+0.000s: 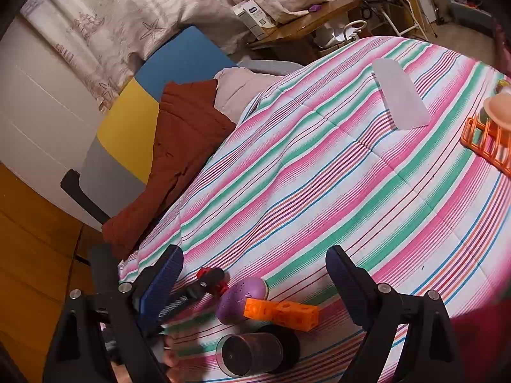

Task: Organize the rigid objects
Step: 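Move the left tool to the red block and grasp it while the right tool returns to the toys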

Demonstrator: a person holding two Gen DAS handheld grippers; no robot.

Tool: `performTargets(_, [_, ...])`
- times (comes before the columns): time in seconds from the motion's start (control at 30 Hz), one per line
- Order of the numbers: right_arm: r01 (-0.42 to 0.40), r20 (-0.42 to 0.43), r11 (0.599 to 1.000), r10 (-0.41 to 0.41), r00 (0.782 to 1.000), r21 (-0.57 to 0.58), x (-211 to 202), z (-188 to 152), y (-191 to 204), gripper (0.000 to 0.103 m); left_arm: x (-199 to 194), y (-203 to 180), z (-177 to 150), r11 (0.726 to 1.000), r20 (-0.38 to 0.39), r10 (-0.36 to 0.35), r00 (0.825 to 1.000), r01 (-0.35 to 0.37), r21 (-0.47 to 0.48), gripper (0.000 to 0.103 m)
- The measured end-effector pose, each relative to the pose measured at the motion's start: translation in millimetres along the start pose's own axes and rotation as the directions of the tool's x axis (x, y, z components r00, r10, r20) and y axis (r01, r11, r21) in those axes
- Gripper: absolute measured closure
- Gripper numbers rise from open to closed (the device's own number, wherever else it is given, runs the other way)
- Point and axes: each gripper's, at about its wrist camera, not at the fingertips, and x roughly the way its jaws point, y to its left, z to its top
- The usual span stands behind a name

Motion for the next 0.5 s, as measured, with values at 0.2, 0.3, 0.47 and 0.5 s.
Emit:
performTargets(0.2, [0.002, -0.008, 1.0, -0.002, 1.0, 0.009, 2.7, 1.4, -2.1, 0.012, -18.6, 22.6, -21.5, 0.999, 0.04, -0.008, 0.999, 0.007, 0.031, 0.089])
performTargets(0.3, [0.01, -0.013, 1.0, -0.01, 1.0, 0.003, 3.7, 1.3, -2.3, 0.012, -32.5, 31.9, -39.7, 0.999, 0.055, 0.0, 0.998, -0.003, 0.054, 0.089])
performTargets(0.47, [0.027, -0.065, 0.999, -0.025, 0.998, 0.025, 13.3, 0.3, -8.5, 0.012, -50.9, 32.6, -81.1, 0.99, 0.1, 0.022, 0.995, -0.035, 0.135, 0.089])
performTargets(0.5, [0.037, -0.077, 0.999, -0.035, 0.996, 0.021, 15.7, -0.7, -8.5, 0.012, -55.2, 32.3, -90.3, 0.988, 0.109, 0.027, 0.994, -0.043, 0.15, 0.089])
